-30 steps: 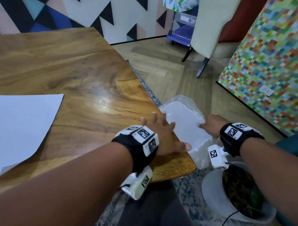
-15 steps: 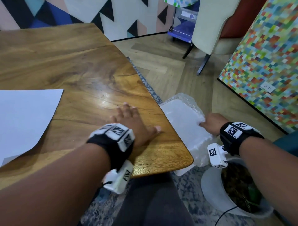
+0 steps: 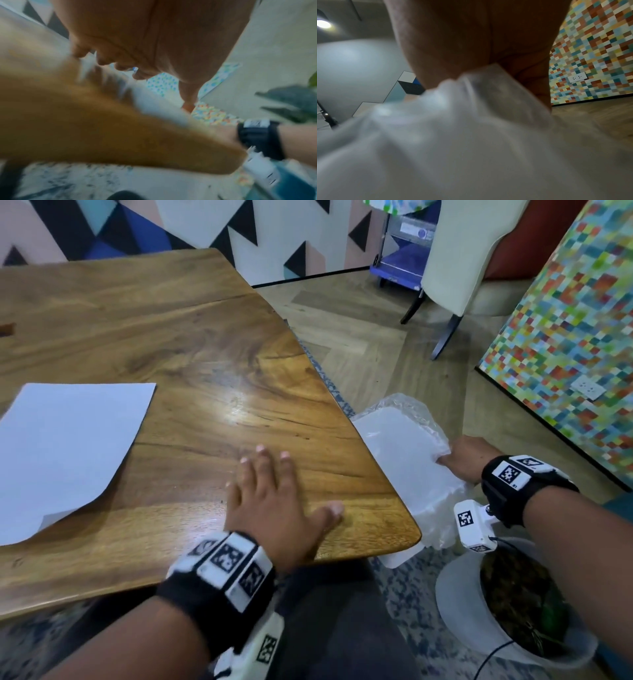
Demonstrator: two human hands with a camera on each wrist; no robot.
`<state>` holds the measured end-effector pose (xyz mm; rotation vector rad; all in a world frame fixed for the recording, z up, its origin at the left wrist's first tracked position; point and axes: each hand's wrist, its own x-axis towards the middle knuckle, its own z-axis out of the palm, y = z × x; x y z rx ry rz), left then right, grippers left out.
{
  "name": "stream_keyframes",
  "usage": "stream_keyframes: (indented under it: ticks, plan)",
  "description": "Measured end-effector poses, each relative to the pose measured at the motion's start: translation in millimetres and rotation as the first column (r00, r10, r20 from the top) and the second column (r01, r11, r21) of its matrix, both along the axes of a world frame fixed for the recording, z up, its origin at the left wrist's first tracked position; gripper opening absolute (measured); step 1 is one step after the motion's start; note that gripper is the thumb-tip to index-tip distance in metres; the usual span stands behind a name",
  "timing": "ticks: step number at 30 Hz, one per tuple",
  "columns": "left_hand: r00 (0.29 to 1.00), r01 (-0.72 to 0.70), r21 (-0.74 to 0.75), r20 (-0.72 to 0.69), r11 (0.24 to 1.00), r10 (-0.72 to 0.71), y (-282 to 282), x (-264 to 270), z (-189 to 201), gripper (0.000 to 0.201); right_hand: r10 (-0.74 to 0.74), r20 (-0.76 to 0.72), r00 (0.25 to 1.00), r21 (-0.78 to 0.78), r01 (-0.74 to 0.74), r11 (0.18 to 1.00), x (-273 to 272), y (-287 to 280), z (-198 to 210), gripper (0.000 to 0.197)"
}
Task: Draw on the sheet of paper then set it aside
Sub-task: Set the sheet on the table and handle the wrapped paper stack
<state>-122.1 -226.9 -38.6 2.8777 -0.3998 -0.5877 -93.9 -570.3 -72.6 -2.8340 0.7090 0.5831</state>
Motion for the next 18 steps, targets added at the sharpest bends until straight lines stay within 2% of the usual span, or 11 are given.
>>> stream_keyframes:
  ticks: [3, 7, 11, 13, 16, 18]
  plan:
    - [0.997, -0.018, 0.05, 0.082, 0.999, 0.014, 2, -9, -19, 0.112, 0.013, -0.01, 1.0, -0.006, -0.013, 1.0, -1, 3, -4, 0.045]
    - [0.993, 0.034, 0.008, 0.11, 0.999, -0.034, -36, 5, -23, 0.109, -0.004, -0.002, 1.0, -0.012, 0.004, 1.0, -2, 4, -3, 0.043]
    - [0.987, 0.145, -0.008, 0.064, 0.989, -0.144, -90, 10, -19, 0.108, -0.011, 0.002, 1.0, 0.003, 0.011, 1.0, -5, -3, -1, 0.041]
    - [0.964, 0.264, -0.024, 0.032, 0.964, -0.263, -114, 2, -16, 0.105, 0.0, 0.008, 1.0, -0.007, 0.0, 1.0, -6, -6, -1, 0.042]
    - [0.905, 0.417, -0.147, -0.017, 0.897, -0.424, -130, -14, -6, 0.1, 0.007, 0.003, 1.0, -0.002, -0.007, 1.0, -5, -6, 0, 0.04]
    - [0.917, 0.365, -0.269, -0.064, 0.891, -0.395, -125, -15, 7, 0.098, 0.005, 0.005, 1.0, 0.011, -0.005, 1.0, -4, -8, 1, 0.04]
